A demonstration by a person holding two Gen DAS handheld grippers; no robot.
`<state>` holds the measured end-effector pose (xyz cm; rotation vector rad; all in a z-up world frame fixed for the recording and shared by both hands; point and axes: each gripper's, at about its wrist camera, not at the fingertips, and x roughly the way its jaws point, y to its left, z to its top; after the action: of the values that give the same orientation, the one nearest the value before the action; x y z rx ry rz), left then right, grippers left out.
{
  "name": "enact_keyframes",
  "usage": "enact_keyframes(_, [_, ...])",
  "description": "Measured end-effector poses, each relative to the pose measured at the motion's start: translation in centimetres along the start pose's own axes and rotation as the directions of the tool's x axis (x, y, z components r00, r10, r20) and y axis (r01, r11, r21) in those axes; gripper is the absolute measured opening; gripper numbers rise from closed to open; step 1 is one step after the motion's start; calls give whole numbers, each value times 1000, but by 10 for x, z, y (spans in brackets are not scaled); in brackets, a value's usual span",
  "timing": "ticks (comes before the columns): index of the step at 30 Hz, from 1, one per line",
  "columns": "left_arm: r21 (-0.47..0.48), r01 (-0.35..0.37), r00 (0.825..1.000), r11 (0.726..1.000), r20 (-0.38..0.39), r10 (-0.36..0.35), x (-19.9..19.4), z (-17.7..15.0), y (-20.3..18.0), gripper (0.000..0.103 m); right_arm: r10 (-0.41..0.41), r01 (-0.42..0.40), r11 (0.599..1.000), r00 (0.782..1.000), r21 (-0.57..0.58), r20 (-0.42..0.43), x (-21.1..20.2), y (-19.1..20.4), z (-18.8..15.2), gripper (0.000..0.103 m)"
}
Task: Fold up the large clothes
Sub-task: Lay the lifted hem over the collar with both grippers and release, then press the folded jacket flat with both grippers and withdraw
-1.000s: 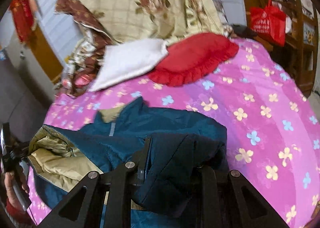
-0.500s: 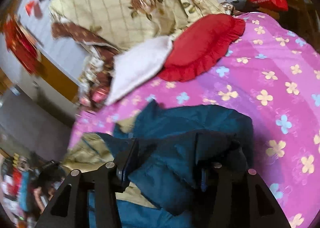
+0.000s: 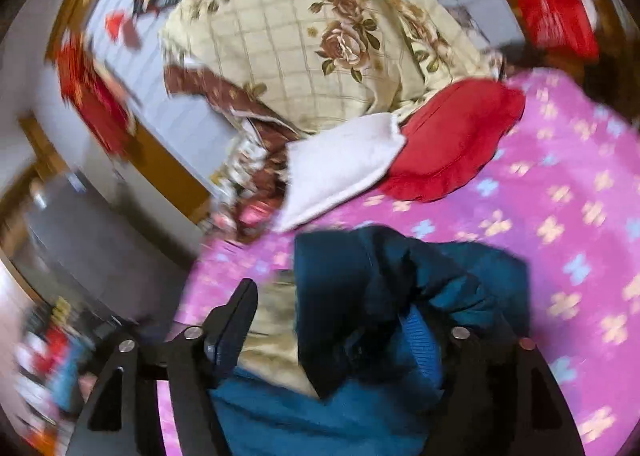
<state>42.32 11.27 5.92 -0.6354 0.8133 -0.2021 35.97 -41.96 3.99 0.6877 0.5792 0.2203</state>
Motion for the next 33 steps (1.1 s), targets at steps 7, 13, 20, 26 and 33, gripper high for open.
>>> enact_keyframes(7, [129, -84, 996, 988, 42, 79, -28, -18, -23, 65, -113, 119, 984, 993, -135, 45, -17, 21, -10, 70])
enact_keyframes(13, [368, -154, 977, 917, -83, 197, 37, -83, -66, 68, -310, 277, 915, 948, -295, -71, 42, 18, -57, 70])
enact_keyframes(20, [498, -191, 951, 846, -118, 285, 131, -134, -87, 68, -483, 418, 821, 872, -387, -82, 114, -25, -84, 70])
enact_keyframes(26, [534, -250, 946, 808, -42, 320, 192, -129, -91, 68, -496, 461, 798, 868, -387, 9, 140, -48, -69, 77])
enact_keyframes(33, [507, -242, 952, 827, -41, 303, 249, -105, -95, 70, -464, 442, 855, 885, -271, -20, 182, -83, -33, 82])
